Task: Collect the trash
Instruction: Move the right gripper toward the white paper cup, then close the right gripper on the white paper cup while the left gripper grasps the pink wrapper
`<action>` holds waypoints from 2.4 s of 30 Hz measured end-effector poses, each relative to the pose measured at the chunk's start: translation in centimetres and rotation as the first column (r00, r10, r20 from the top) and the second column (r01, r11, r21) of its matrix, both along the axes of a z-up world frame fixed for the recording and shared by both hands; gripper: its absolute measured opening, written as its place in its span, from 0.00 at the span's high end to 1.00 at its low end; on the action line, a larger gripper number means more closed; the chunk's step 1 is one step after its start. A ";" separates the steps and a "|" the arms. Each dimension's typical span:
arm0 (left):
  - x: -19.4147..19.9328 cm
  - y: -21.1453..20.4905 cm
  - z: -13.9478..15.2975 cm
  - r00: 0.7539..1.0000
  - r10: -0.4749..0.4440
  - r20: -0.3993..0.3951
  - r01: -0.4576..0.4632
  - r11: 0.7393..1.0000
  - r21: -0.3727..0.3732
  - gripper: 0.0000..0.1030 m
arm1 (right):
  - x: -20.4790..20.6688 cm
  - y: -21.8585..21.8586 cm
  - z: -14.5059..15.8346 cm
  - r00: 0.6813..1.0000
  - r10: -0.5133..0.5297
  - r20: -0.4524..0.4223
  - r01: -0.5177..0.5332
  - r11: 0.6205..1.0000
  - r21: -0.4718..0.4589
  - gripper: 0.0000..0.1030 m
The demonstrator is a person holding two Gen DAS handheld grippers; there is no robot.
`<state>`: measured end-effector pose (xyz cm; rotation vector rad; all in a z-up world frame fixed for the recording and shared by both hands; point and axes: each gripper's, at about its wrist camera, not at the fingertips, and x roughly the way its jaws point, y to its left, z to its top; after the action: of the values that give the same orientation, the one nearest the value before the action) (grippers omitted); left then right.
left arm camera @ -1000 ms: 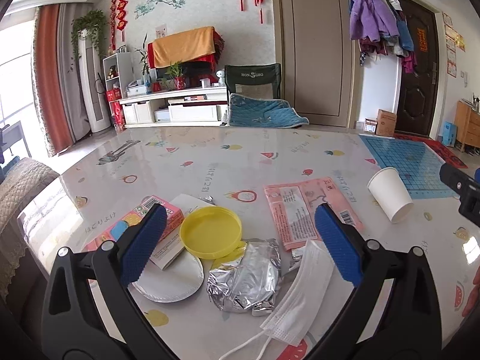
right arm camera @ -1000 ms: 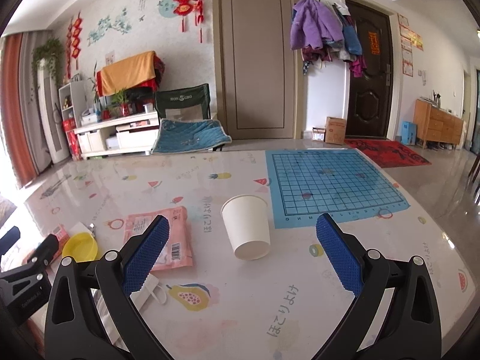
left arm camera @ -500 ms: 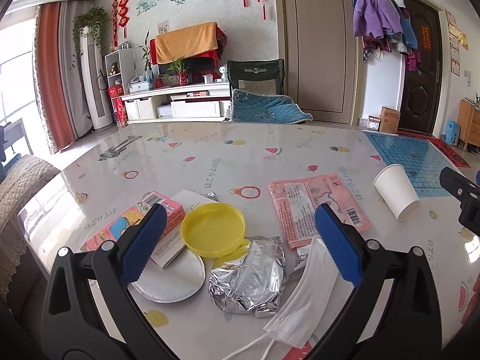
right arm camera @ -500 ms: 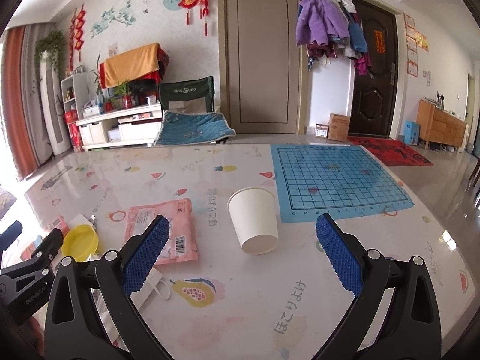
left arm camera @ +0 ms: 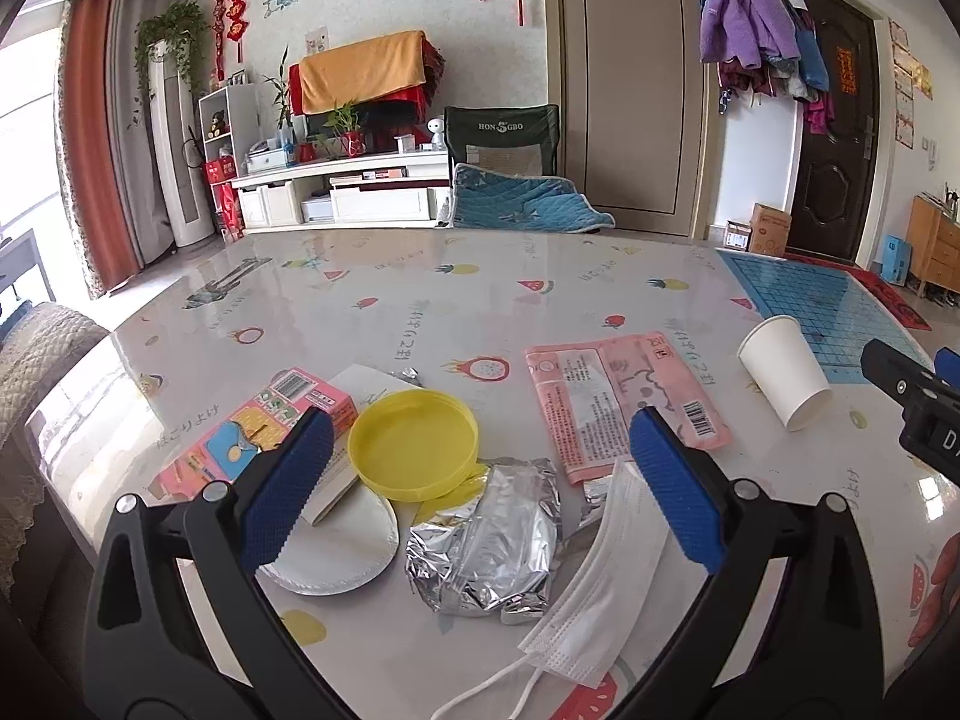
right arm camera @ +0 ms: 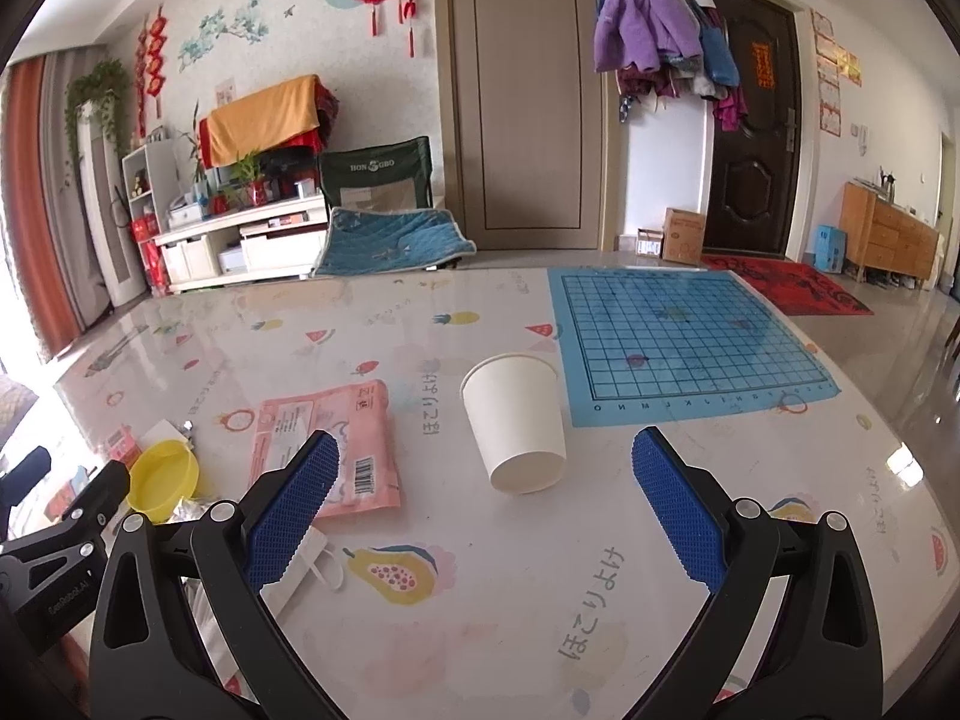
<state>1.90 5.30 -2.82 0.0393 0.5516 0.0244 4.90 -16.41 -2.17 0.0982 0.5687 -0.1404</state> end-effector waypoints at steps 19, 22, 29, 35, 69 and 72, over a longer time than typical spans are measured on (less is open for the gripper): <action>1.8 2.3 -1.1 1.000 -0.004 -0.030 0.003 1.000 -0.031 0.06 | 3.1 -4.0 -3.2 0.986 -0.043 -0.161 0.075 0.977 0.199 0.06; 2.2 3.0 -1.4 0.999 -0.005 -0.043 0.004 0.999 -0.039 0.06 | 5.5 -4.4 -3.4 0.980 -0.032 -0.196 0.065 0.984 0.163 0.06; 3.5 2.7 -2.2 0.995 -0.052 -0.088 0.046 0.996 -0.070 0.06 | 10.6 -4.7 -5.4 0.944 0.028 -0.330 0.026 0.987 0.158 0.06; 4.8 2.1 -2.6 0.983 -0.113 -0.146 0.095 0.987 -0.127 0.06 | 12.2 -5.4 -6.9 0.920 0.045 -0.390 0.023 0.986 0.166 0.07; 13.5 -13.8 -7.5 0.872 -0.207 -0.445 0.290 0.949 0.127 0.06 | 7.4 -9.3 -3.5 0.954 0.129 -0.270 -0.068 0.972 0.224 0.40; 13.9 -13.3 -8.1 0.853 -0.224 -0.471 0.282 0.958 0.054 0.06 | 7.0 -9.5 -3.7 0.956 0.130 -0.264 -0.070 0.972 0.225 0.39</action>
<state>15.83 -8.03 -10.96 0.2426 1.0199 -0.2163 11.91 -25.95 -5.85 0.2615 0.8672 0.0086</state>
